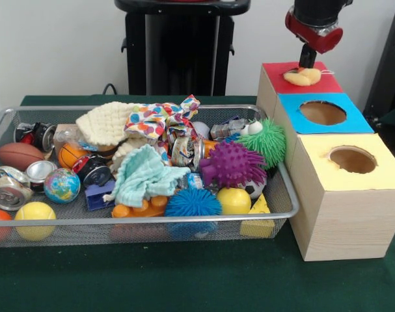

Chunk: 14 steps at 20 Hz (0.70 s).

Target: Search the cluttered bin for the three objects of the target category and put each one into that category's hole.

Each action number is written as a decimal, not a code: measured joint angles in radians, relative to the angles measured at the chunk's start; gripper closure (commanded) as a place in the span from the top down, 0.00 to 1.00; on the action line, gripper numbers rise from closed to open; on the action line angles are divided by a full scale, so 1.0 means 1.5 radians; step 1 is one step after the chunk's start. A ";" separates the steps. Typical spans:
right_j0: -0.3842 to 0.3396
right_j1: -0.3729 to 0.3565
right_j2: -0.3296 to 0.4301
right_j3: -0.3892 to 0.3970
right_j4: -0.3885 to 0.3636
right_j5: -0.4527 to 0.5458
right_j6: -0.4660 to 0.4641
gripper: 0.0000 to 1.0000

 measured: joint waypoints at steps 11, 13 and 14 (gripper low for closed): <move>-0.072 0.027 0.046 0.018 -0.003 -0.053 0.000 0.00; -0.080 0.037 0.054 0.018 -0.006 -0.081 0.000 0.00; -0.089 0.054 0.068 0.016 -0.008 -0.131 0.000 0.00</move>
